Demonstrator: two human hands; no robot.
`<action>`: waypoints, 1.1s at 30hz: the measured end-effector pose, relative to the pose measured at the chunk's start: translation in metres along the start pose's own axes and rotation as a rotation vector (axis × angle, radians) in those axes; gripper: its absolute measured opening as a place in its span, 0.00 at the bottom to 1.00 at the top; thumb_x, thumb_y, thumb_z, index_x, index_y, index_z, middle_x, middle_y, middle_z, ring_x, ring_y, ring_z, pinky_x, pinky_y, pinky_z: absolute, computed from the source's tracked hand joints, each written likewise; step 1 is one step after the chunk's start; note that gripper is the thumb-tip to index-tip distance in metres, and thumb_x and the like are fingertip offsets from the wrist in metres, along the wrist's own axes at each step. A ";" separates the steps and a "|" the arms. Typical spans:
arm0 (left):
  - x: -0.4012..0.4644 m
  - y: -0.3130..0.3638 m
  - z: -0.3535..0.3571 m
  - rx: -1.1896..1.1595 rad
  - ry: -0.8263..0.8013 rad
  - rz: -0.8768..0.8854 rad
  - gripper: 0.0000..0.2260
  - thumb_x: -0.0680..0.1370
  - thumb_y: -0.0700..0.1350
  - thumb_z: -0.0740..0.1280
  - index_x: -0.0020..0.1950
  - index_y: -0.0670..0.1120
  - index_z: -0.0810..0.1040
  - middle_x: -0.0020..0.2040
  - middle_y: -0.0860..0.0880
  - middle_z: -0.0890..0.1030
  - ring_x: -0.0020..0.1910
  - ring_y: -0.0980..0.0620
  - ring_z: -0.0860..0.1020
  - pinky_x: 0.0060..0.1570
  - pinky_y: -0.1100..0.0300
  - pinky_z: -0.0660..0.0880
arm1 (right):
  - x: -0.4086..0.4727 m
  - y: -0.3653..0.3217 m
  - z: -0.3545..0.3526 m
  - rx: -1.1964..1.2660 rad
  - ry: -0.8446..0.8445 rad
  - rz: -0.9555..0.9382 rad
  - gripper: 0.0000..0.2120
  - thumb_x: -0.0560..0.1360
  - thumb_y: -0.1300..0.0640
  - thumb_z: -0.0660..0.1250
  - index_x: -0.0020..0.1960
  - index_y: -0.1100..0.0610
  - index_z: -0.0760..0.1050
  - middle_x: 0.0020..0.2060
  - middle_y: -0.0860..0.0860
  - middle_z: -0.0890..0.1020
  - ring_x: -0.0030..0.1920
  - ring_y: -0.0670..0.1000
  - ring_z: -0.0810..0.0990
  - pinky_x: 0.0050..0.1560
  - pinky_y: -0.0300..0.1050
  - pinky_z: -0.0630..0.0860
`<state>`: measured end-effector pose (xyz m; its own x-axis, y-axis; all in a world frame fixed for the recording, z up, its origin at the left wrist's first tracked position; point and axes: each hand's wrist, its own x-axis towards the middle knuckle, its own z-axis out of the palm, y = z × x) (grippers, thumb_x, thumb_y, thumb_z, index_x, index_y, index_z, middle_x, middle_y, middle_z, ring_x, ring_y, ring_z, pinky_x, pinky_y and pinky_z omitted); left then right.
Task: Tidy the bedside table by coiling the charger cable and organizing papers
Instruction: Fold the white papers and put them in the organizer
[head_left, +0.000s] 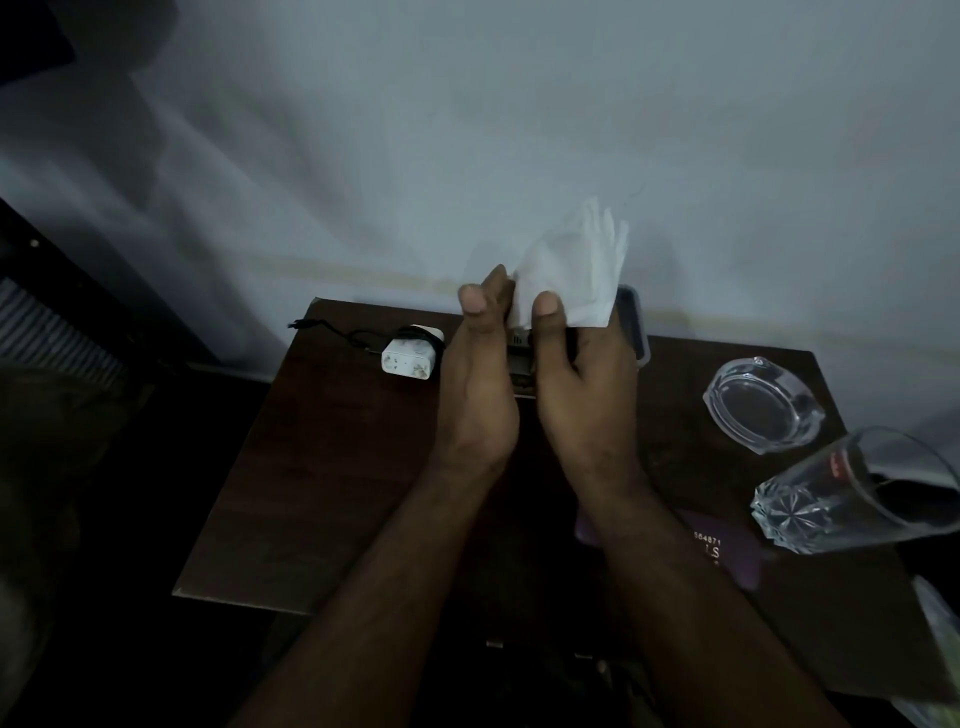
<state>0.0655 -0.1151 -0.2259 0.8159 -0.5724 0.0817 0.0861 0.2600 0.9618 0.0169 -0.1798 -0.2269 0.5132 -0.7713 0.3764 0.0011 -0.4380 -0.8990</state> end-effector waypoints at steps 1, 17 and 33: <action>0.001 0.001 -0.001 -0.028 0.020 -0.034 0.46 0.69 0.81 0.49 0.76 0.53 0.70 0.73 0.51 0.76 0.72 0.58 0.73 0.73 0.56 0.69 | 0.000 0.000 -0.001 -0.021 -0.034 0.001 0.16 0.84 0.50 0.62 0.64 0.58 0.78 0.45 0.40 0.83 0.47 0.36 0.82 0.46 0.30 0.75; 0.006 -0.006 -0.006 0.073 0.178 -0.044 0.44 0.71 0.74 0.42 0.66 0.50 0.81 0.65 0.53 0.83 0.66 0.58 0.78 0.68 0.61 0.70 | -0.005 0.000 -0.002 -0.150 -0.137 0.001 0.17 0.82 0.53 0.63 0.67 0.61 0.74 0.54 0.48 0.83 0.54 0.47 0.81 0.52 0.35 0.78; 0.005 -0.004 -0.006 0.094 0.119 0.024 0.37 0.74 0.74 0.44 0.63 0.54 0.81 0.60 0.54 0.85 0.63 0.59 0.80 0.67 0.58 0.74 | -0.003 0.000 0.001 -0.225 -0.115 -0.025 0.15 0.80 0.60 0.67 0.66 0.60 0.73 0.56 0.53 0.79 0.57 0.51 0.79 0.58 0.52 0.77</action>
<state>0.0723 -0.1146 -0.2307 0.8794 -0.4694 0.0788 0.0167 0.1958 0.9805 0.0163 -0.1771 -0.2281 0.6095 -0.7070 0.3588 -0.1692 -0.5581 -0.8123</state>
